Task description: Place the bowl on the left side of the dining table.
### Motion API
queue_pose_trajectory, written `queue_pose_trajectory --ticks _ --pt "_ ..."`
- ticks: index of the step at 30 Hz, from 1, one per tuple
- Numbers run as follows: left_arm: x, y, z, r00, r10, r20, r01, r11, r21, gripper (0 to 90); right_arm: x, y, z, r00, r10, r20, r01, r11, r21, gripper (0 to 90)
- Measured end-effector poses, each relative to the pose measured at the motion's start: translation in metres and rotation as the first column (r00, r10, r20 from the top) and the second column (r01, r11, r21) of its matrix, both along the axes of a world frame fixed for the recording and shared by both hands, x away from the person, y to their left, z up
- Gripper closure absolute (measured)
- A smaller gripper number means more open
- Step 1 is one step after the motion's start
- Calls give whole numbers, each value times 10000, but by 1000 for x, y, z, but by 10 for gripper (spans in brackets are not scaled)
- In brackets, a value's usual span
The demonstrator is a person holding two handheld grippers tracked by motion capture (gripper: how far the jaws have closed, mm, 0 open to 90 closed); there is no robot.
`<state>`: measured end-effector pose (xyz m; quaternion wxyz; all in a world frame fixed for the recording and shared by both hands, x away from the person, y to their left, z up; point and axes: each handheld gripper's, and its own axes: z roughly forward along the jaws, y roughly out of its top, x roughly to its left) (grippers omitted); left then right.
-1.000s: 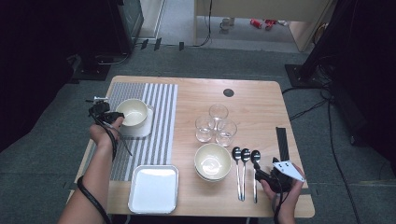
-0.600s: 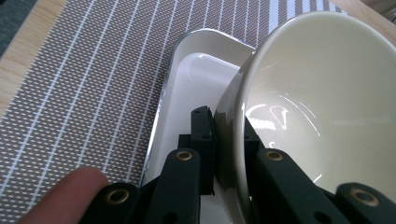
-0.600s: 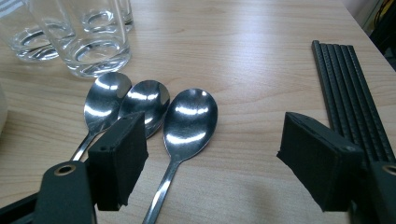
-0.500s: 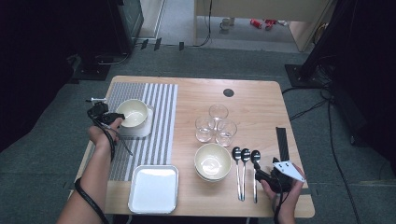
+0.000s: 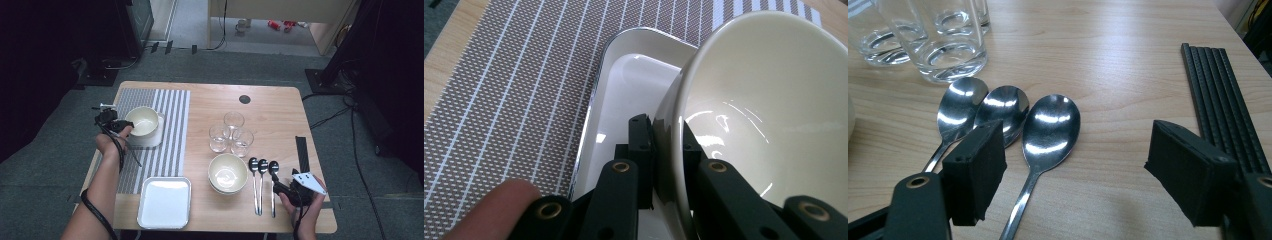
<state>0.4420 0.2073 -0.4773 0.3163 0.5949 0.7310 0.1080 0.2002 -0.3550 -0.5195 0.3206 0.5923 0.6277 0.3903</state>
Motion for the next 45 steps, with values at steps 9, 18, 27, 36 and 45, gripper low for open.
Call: queue_pose_trajectory --ticks 9,18,27,36,45 --pt "2 -2 -1 9998 -139 160 136 9997 218 805 0 0 0 10000 -10 -12 10 10000 33 231" --pt "3 -8 10 9953 -679 690 634 9959 650 555 1 -1 0 10000 -53 -63 54 9999 103 231" --pt "-3 -16 26 9831 -1273 1315 1119 9867 1182 190 0 -1 0 9999 14 -103 -13 10000 65 226" --pt "-16 -23 32 9733 -1642 1605 1360 9754 1734 130 1 -1 0 9998 90 -189 -89 9999 49 216" --pt "-33 -26 40 9584 -1878 2150 1497 9719 1817 115 1 0 0 9996 112 -255 -112 9999 -18 213"
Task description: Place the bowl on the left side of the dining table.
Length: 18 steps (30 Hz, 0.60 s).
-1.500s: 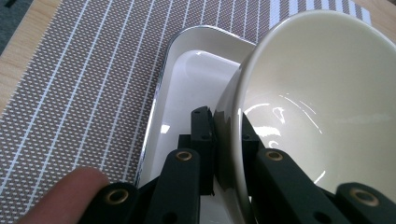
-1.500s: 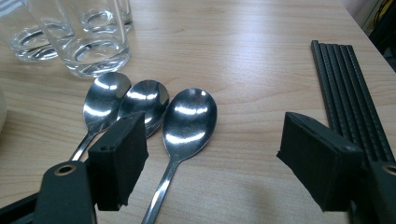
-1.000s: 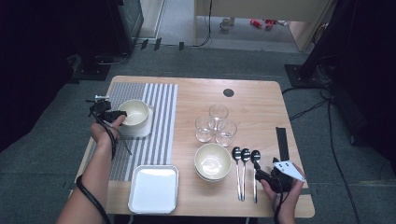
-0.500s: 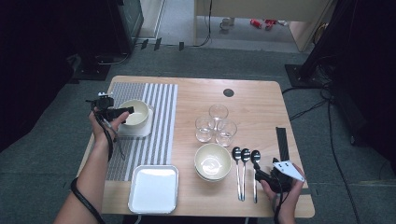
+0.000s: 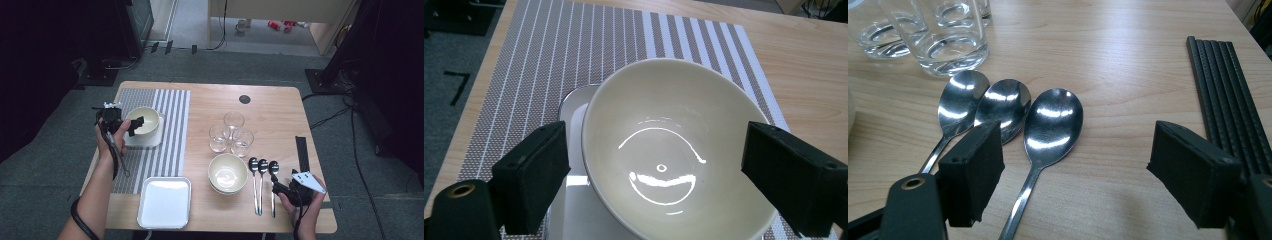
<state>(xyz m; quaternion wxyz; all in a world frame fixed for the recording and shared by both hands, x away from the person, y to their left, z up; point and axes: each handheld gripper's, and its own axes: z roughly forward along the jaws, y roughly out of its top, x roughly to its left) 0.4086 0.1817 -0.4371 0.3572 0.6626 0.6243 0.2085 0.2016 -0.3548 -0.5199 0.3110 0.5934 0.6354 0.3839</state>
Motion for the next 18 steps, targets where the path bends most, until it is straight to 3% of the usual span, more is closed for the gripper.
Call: queue_pose_trajectory --ticks 18 --pt "-32 -19 4 9943 -967 452 977 9951 -183 121 1 0 0 10000 38 -60 -38 10000 -45 206"
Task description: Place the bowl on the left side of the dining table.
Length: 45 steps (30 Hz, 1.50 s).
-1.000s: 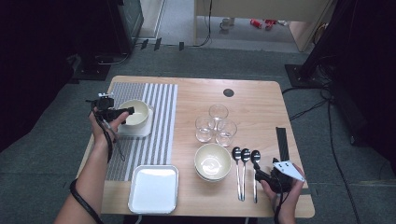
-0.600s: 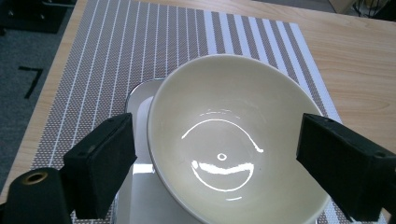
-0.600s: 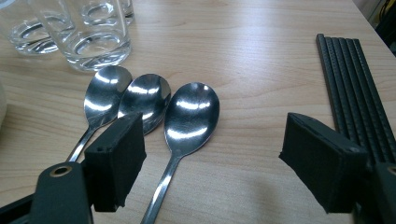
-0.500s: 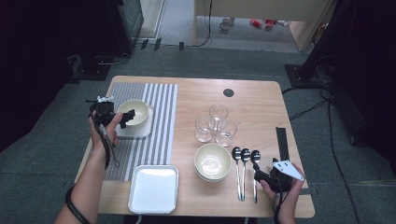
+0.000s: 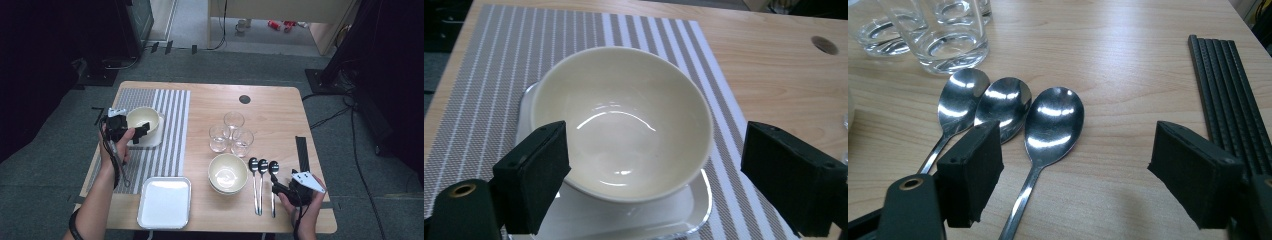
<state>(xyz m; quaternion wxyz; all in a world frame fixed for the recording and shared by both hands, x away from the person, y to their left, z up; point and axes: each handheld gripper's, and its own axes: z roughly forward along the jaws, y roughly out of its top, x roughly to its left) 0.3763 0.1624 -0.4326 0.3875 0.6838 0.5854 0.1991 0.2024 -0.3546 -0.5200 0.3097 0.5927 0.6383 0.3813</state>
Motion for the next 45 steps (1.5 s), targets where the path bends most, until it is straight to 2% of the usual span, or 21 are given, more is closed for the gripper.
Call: queue_pose_trajectory --ticks 11,18,27,31,39,45 --pt "-16 -14 -3 9988 -459 160 462 9988 -161 122 0 1 0 10000 -28 -46 28 10000 -38 200" --pt "-31 -23 -2 9951 -909 381 919 9955 -240 121 0 1 0 10000 -13 -41 13 10000 -56 199" --pt "-49 -29 -9 9917 -1212 421 1224 9921 -259 121 1 1 0 10000 26 -54 -26 10000 -88 196" --pt "-54 -30 -15 9915 -1264 306 1272 9915 -272 121 1 1 0 10000 10 -91 -10 10000 -87 196" --pt "-66 -42 -21 9859 -1656 239 1662 9859 -221 122 1 2 0 9999 52 -115 -54 9998 -171 195" --pt "-75 -53 -24 9783 -2063 171 2067 9781 -255 121 1 2 0 9999 77 -108 -78 9999 -115 196"
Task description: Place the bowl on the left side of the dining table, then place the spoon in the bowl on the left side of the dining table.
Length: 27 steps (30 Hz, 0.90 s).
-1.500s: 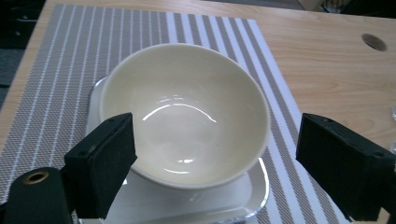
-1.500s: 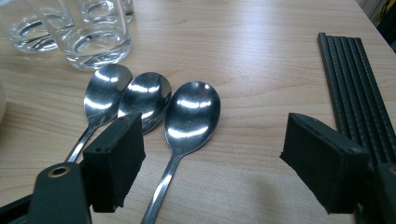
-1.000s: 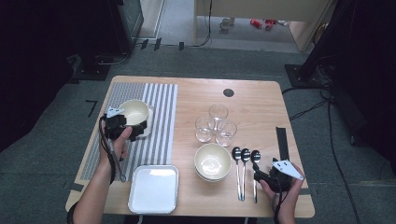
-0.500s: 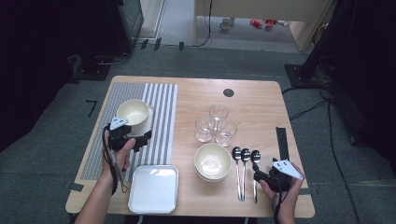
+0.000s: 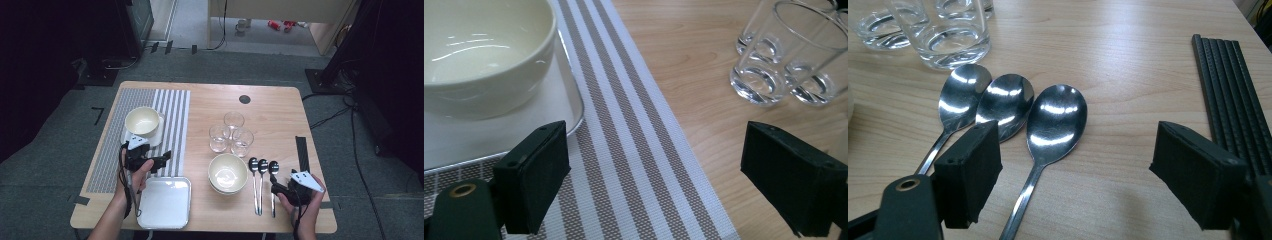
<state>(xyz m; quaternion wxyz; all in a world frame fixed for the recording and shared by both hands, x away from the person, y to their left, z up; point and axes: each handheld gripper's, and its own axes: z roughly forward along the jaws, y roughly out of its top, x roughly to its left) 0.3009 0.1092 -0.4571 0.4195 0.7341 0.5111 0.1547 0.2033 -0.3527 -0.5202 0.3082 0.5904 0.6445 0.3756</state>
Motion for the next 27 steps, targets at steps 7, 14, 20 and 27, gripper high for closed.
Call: queue_pose_trajectory --ticks 7,14,20,27 --pt "-7 -9 0 9991 -428 31 429 9990 -89 122 0 0 0 10000 35 -18 -35 10000 -34 195" --pt "-8 -11 0 9988 -488 2 488 9988 -40 122 0 0 0 10000 31 -35 -31 10000 -31 195" --pt "-10 -14 0 9981 -619 0 619 9981 -15 122 0 0 0 10000 9 23 -9 9999 -119 199" --pt "-11 -17 2 9967 -802 87 802 9968 -48 122 0 -1 1 10000 22 -21 -23 9985 -541 202"
